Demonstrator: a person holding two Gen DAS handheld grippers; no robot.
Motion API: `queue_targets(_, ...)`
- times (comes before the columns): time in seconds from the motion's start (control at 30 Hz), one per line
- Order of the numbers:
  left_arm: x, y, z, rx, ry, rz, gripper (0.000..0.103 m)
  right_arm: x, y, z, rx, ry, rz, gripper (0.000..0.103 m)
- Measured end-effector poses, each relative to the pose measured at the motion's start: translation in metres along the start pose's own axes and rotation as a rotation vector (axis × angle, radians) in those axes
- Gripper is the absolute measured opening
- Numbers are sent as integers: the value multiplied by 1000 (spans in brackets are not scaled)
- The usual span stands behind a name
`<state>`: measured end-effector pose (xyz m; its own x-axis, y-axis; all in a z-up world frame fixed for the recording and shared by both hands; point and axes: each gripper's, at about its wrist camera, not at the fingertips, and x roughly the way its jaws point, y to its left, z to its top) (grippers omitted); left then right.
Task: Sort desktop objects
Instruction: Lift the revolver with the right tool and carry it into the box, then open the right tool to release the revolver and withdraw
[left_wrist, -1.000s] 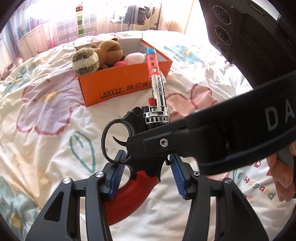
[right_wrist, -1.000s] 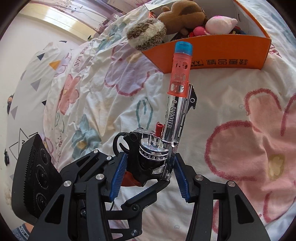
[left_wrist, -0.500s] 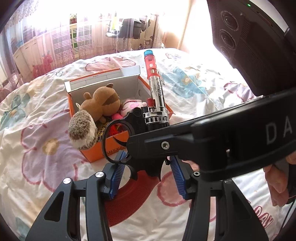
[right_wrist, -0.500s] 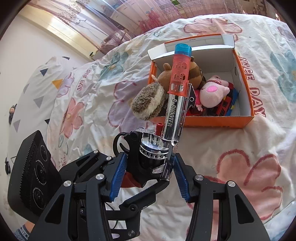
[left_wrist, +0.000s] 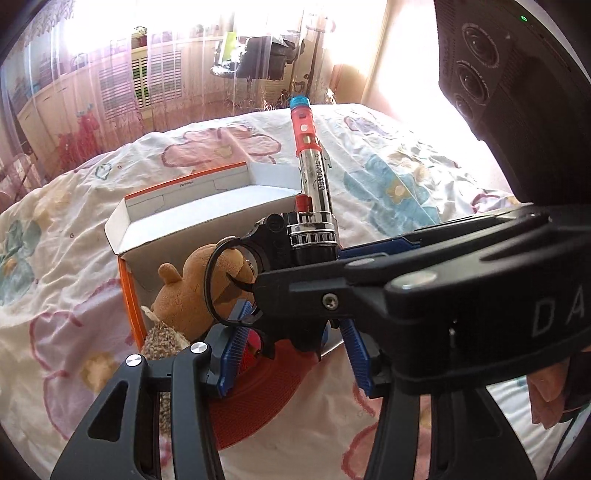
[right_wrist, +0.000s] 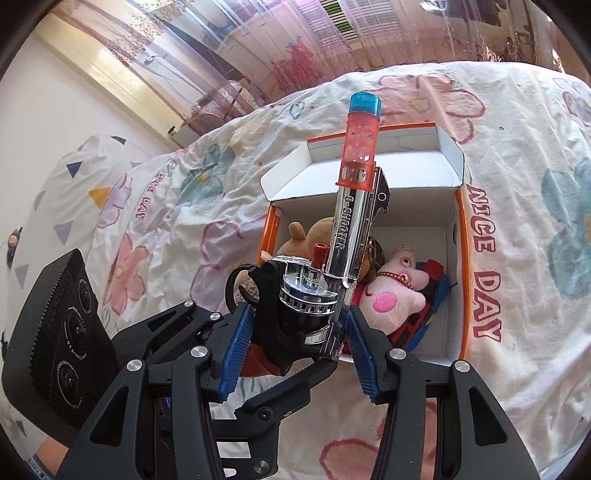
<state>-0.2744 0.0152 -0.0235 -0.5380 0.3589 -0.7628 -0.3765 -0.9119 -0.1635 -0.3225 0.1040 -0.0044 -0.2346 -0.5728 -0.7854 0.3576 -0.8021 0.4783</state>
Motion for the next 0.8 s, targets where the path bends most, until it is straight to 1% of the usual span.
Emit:
queue_targets(0.1, 16, 7, 5, -25, 23, -9, 48, 12, -14, 11, 14, 3, 5, 50)
queue_targets(0.3, 44, 12, -2, -60, 66, -19, 48, 41, -36, 18, 30, 28, -4, 50)
queue_targets(0.6, 73, 15, -14, -54, 110, -13, 49, 71, -62, 16, 67, 49, 1, 50)
queue_targets(0.8, 82, 11, -20, -37, 117, 8, 54, 79, -69, 9, 81, 47, -10, 50)
